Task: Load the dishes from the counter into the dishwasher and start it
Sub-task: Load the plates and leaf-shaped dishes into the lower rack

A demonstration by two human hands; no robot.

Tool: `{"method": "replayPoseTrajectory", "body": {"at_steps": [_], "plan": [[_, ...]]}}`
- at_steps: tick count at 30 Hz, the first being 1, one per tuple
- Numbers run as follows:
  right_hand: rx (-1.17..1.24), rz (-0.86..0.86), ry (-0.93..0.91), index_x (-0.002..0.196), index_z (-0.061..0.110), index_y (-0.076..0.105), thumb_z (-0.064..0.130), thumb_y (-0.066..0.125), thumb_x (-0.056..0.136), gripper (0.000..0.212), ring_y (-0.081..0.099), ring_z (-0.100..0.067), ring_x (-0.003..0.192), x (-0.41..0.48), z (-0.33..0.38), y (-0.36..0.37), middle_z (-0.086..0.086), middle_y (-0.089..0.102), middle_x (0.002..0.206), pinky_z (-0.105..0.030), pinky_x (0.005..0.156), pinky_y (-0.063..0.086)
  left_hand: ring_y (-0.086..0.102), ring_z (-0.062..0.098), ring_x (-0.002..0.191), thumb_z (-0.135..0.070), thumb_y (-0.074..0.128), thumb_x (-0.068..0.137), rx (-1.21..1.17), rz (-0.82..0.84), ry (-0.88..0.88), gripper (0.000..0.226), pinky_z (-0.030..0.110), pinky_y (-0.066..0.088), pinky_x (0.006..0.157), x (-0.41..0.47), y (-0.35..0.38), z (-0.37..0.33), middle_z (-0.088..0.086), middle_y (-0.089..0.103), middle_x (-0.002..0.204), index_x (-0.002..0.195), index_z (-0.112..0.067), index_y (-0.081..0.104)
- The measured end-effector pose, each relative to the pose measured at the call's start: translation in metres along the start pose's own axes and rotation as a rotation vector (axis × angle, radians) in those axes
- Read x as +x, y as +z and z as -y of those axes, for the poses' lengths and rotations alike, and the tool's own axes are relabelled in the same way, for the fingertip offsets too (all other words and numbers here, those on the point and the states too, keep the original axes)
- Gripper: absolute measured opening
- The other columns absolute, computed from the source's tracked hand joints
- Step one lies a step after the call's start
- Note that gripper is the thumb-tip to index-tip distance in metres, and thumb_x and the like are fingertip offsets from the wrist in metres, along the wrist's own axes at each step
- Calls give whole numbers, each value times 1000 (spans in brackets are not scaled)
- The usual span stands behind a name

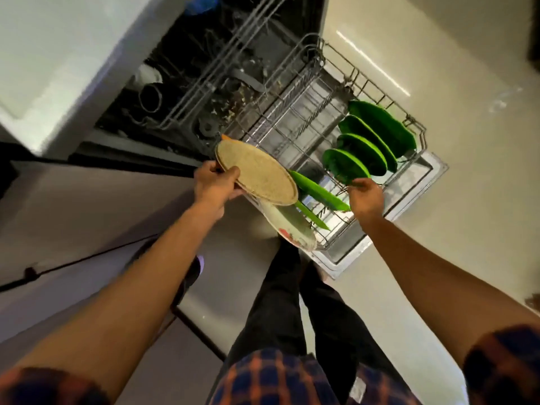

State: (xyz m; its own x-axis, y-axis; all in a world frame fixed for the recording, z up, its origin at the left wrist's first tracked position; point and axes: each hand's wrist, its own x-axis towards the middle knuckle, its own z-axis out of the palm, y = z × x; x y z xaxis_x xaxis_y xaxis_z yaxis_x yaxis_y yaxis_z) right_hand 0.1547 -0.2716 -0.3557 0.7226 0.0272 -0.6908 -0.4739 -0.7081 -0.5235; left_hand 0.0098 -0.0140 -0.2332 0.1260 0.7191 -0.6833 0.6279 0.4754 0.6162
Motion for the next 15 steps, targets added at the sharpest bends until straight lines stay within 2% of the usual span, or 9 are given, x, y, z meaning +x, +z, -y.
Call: {"method": "replayPoseTrajectory", "body": {"at_steps": [3, 6, 10, 15], "plan": [[3, -124, 89, 122, 9, 65, 13, 68, 90, 33, 66, -27, 99, 19, -10, -3, -9, 68, 104, -36, 93, 49, 65, 15, 80, -2, 66, 90, 22, 47, -31, 29, 24, 57, 48, 43, 28, -10, 11, 65, 105, 118, 0, 57], [-14, -242, 160, 135, 10, 56, 22, 66, 91, 47, 61, -36, 117, 40, -27, 2, -18, 61, 130, -41, 102, 48, 69, 23, 95, -1, 65, 90, 43, 94, -45, 39, 26, 59, 51, 80, 50, -16, 14, 65, 120, 128, -2, 56], [5, -399, 195, 145, 13, 44, 30, 59, 98, 53, 48, -39, 131, 64, -41, 19, -18, 47, 143, -45, 111, 39, 68, 28, 102, 1, 66, 86, 122, 70, -19, 43, 25, 58, 50, 119, 76, -19, 14, 63, 122, 127, -4, 54], [80, -569, 204, 146, 13, 41, 39, 49, 102, 52, 50, -36, 129, 83, -43, 28, -15, 50, 142, -41, 109, 37, 67, 27, 99, 4, 63, 85, 185, 38, 4, 44, 28, 59, 50, 149, 94, -12, 12, 63, 120, 127, -6, 54]]}}
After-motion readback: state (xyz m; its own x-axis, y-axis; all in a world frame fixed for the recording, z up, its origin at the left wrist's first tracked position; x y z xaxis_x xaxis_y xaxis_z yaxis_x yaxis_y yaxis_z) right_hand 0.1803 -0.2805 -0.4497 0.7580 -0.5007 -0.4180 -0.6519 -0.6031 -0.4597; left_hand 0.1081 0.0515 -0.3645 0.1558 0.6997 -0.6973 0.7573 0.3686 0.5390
